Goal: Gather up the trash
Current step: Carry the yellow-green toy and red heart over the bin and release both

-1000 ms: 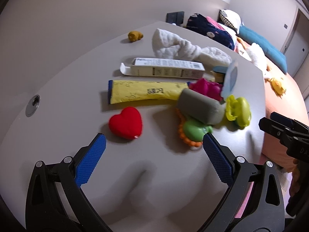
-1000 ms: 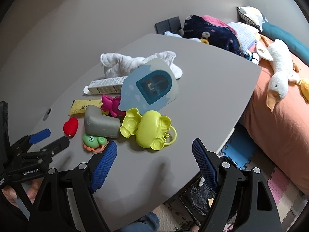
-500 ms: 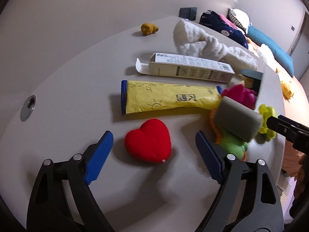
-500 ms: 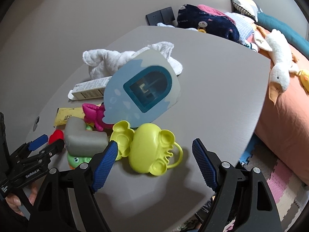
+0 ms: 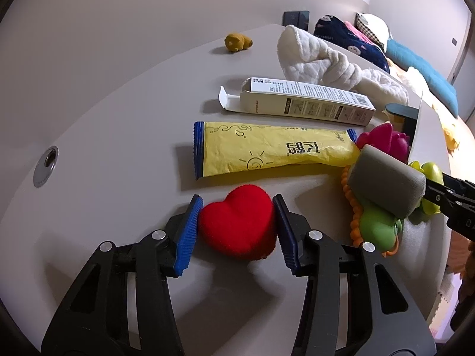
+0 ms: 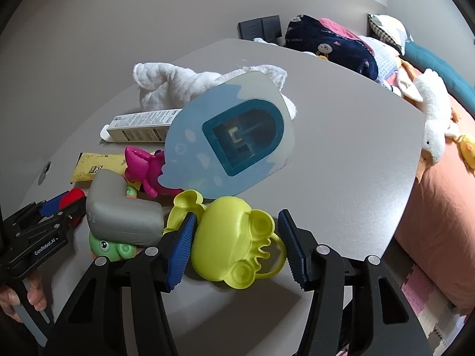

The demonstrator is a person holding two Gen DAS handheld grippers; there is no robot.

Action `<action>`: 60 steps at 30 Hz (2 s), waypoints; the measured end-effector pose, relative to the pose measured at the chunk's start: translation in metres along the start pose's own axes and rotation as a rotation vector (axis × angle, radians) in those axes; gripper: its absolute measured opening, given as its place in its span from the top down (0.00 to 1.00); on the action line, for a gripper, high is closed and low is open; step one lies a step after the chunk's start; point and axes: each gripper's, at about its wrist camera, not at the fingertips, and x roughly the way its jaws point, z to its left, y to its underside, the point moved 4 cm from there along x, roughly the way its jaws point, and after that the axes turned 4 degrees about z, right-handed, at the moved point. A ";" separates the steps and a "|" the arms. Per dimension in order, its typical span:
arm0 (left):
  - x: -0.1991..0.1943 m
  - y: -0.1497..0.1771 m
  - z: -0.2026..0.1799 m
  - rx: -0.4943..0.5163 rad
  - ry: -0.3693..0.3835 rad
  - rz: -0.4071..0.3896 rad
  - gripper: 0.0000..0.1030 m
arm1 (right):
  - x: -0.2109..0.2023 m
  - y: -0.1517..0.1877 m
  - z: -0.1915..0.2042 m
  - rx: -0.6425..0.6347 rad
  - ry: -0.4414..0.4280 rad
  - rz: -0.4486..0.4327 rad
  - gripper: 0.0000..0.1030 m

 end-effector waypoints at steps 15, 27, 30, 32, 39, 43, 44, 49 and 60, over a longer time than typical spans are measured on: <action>-0.042 -0.003 -0.028 0.046 0.018 -0.065 0.54 | -0.045 0.002 -0.009 0.026 -0.044 -0.078 0.44; -0.066 0.001 -0.073 0.114 0.070 -0.102 0.54 | -0.087 0.019 -0.038 0.066 -0.024 -0.130 0.44; -0.070 0.001 -0.088 0.136 0.086 -0.112 0.54 | -0.097 0.026 -0.048 0.079 -0.012 -0.136 0.44; -0.073 0.001 -0.098 0.156 0.101 -0.114 0.54 | -0.104 0.031 -0.056 0.089 -0.001 -0.143 0.44; -0.081 0.005 -0.141 0.227 0.150 -0.122 0.54 | -0.125 0.048 -0.084 0.131 0.032 -0.160 0.44; -0.085 0.007 -0.164 0.269 0.173 -0.128 0.54 | -0.137 0.058 -0.101 0.157 0.055 -0.177 0.44; -0.086 0.008 -0.170 0.278 0.180 -0.130 0.54 | -0.139 0.059 -0.104 0.162 0.063 -0.180 0.44; -0.089 0.010 -0.193 0.310 0.207 -0.135 0.54 | -0.152 0.072 -0.125 0.196 0.109 -0.194 0.44; -0.095 0.023 -0.240 0.378 0.274 -0.135 0.54 | -0.174 0.094 -0.162 0.264 0.171 -0.217 0.44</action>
